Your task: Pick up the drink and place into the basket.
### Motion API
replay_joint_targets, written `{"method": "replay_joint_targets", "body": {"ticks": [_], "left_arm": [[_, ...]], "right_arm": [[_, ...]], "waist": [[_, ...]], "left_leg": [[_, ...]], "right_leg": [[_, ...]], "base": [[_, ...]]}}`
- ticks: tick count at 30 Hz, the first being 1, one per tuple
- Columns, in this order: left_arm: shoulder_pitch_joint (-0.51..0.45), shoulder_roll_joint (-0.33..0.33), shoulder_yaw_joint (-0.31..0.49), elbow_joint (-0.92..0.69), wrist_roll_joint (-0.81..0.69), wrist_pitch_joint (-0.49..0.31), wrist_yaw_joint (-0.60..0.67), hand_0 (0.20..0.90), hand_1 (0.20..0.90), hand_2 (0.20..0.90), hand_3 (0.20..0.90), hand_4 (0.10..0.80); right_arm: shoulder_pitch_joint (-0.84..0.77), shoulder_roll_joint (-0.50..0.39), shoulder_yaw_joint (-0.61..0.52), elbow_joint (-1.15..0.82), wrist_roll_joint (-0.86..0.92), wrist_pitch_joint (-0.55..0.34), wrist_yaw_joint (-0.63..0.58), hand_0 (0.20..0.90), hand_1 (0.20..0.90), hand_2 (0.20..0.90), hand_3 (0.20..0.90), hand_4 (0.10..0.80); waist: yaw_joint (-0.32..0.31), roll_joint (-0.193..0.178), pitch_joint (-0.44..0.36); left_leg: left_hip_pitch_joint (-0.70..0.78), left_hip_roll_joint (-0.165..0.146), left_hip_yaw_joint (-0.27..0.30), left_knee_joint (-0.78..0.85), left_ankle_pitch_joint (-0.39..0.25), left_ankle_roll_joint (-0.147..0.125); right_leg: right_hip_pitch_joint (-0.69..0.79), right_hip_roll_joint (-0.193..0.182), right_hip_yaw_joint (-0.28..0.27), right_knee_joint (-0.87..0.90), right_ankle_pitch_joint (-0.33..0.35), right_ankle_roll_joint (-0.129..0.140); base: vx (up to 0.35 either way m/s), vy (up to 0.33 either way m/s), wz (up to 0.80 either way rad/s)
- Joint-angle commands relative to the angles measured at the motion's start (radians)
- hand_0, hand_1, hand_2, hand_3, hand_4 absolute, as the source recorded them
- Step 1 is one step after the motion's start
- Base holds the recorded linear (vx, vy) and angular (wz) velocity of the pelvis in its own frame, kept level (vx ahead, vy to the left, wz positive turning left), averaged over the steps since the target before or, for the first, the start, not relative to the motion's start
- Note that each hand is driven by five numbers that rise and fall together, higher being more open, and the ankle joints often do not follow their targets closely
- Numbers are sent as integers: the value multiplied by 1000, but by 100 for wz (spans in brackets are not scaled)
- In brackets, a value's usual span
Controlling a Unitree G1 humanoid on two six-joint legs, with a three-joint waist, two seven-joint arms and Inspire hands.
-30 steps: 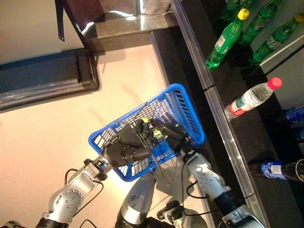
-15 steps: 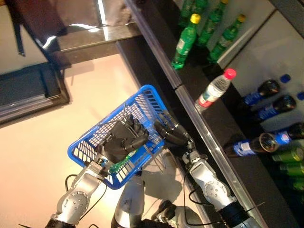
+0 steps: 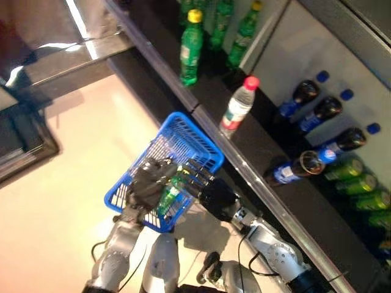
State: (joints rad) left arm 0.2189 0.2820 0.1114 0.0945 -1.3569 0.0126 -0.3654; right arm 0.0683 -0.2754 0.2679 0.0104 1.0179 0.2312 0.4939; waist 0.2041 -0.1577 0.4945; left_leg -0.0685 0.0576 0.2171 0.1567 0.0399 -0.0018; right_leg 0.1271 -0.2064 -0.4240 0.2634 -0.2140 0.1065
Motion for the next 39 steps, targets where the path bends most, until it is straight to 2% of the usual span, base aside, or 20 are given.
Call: {"method": "replay_joint_targets", "body": {"ticks": [1, 7, 14, 17, 23, 25, 30, 35, 39], "left_arm": [[-65, -40, 125, -258, -130, -108, -381, 300, 300, 300, 200, 100], [-46, -81, 156, -161, -118, -121, -317, 300, 300, 300, 200, 100], [-30, -109, 169, -25, -87, -141, -264, 300, 300, 300, 200, 100], [-35, -118, 170, 48, -88, -142, -236, 300, 300, 300, 200, 100], [-80, -124, 177, 329, -49, -148, -189, 300, 300, 300, 200, 100], [-106, -118, 165, 448, -13, -154, -150, 300, 300, 300, 200, 100], [-150, -112, 154, 671, 16, -141, -21, 300, 300, 300, 200, 100], [-152, -138, 172, 830, 86, -143, 55, 300, 300, 300, 200, 100], [-149, -150, 186, 913, 107, -167, 59, 300, 300, 300, 200, 100]], "right_arm": [[56, -8, -6, 0, 1, -17, 89, 900, 900, 900, 900, 800], [96, 19, -48, 20, 8, -12, 88, 900, 900, 900, 900, 800], [149, 33, -101, 130, -66, 7, 132, 900, 900, 900, 900, 800], [156, 37, -116, 193, -117, -1, 89, 900, 900, 900, 900, 800], [132, 45, -136, 467, -281, -48, -7, 900, 900, 900, 900, 800], [106, 35, -142, 597, -333, -76, -80, 900, 900, 900, 900, 800], [56, 29, -166, 927, -572, -201, -206, 900, 900, 900, 900, 800], [47, 66, -195, 1028, -608, -199, -230, 900, 900, 900, 900, 800], [50, 83, -211, 1086, -625, -236, -241, 900, 900, 900, 900, 800]], "waist": [[14, 91, -285], [-17, 114, -331], [-62, 125, -368], [-74, 129, -377], [-100, 135, -392], [-106, 139, -395], [-118, 146, -404], [-129, 144, -410], [-140, 141, -418]], "left_leg": [[-5, 54, -30, 24, -16, -120], [29, 50, -16, -75, 35, -113], [67, 53, 10, -148, 51, -118], [77, 53, 18, -173, 57, -118], [96, 44, 26, -191, 44, -117], [105, 41, 31, -195, 38, -114], [126, 33, 46, -206, 18, -103], [150, 25, 65, -229, 7, -93], [163, 23, 80, -239, -5, -88]], "right_leg": [[0, -5, -2, -70, 105, 7], [9, 17, 8, -126, 133, -3], [23, 32, 28, -174, 146, -4], [28, 36, 30, -192, 154, -3], [30, 41, 33, -215, 165, -3], [31, 41, 35, -224, 173, 0], [27, 38, 44, -252, 192, 9], [26, 31, 51, -286, 221, 25], [19, 30, 56, -294, 230, 31]], "base": [[-24, -100, 7], [-41, -44, 5], [-30, -31, -4], [-32, -16, -6], [0, -1, -1], [-1, -1, -10], [-8, -4, -11], [-13, -9, -13], [-5, -8, -8]]}}
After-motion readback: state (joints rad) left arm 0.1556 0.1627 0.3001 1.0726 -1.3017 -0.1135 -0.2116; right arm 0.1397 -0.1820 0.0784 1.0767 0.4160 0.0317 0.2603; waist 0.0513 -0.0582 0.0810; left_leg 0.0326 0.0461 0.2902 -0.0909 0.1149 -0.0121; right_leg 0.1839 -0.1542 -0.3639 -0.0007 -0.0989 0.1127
